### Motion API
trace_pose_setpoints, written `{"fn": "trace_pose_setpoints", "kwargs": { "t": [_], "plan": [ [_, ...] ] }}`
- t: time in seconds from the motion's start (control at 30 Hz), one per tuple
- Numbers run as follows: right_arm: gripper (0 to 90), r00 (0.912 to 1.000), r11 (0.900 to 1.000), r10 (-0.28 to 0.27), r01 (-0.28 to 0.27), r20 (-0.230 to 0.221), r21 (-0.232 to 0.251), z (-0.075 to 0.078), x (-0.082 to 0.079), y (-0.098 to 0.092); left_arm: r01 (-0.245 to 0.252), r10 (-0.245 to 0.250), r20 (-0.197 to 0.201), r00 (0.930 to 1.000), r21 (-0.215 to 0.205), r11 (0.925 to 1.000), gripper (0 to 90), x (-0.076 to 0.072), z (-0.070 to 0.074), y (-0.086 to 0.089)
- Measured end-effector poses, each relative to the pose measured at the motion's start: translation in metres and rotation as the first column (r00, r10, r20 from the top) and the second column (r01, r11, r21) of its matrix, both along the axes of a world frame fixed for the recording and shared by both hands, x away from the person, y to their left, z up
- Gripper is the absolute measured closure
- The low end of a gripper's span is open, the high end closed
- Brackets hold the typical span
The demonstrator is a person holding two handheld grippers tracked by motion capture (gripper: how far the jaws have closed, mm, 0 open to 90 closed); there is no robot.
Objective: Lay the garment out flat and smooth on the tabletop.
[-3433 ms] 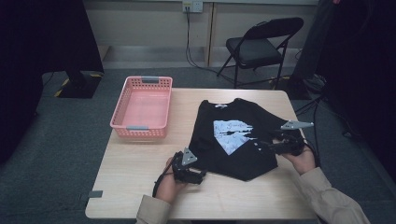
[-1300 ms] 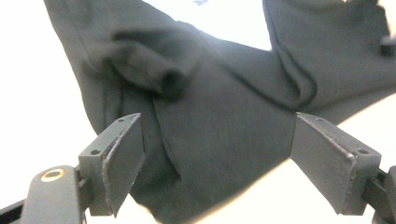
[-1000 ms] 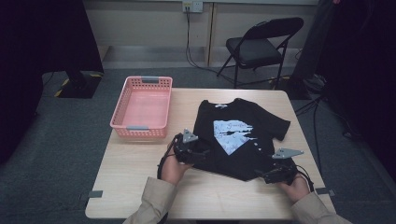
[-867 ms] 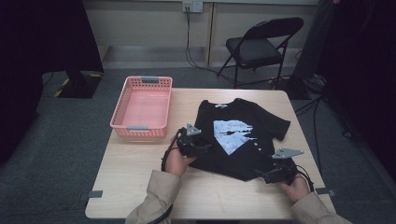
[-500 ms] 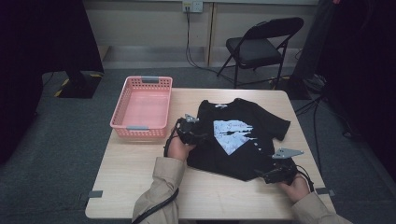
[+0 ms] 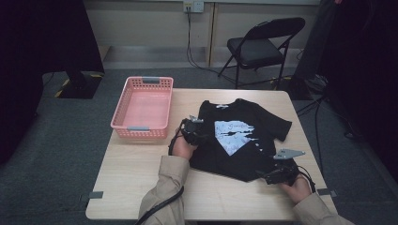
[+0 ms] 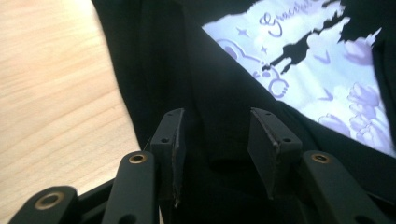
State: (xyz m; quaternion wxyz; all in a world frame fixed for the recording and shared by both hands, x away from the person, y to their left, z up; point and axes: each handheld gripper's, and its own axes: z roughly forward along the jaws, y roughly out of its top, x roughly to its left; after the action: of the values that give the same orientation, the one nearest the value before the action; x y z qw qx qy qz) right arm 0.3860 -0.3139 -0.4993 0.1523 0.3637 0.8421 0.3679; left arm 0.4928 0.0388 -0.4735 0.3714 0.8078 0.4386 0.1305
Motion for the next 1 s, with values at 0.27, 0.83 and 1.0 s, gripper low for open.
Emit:
{"fn": "trace_pose_setpoints", "kwargs": {
  "t": [0.27, 0.83, 1.0],
  "plan": [
    [8.5, 1.0, 1.0, 0.001, -0.001, 0.0, 0.0, 0.0, 0.0, 0.0, 0.047, -0.047, 0.006, 0.9989, 0.05, 0.9976, 80.5, 0.001, 0.001, -0.009],
    [8.5, 1.0, 1.0, 0.002, -0.002, -0.001, 0.0, 0.0, 0.0, 0.0, 0.034, -0.035, 0.052, 0.998, 0.019, 0.9992, 86.5, 0.002, 0.038, 0.003],
    [8.5, 1.0, 1.0, 0.002, -0.002, -0.001, 0.001, 0.0, 0.0, 0.0, 0.007, -0.009, 0.066, 0.9978, 0.031, 0.9995, 86.5, 0.004, 0.05, 0.016]
  ]
}}
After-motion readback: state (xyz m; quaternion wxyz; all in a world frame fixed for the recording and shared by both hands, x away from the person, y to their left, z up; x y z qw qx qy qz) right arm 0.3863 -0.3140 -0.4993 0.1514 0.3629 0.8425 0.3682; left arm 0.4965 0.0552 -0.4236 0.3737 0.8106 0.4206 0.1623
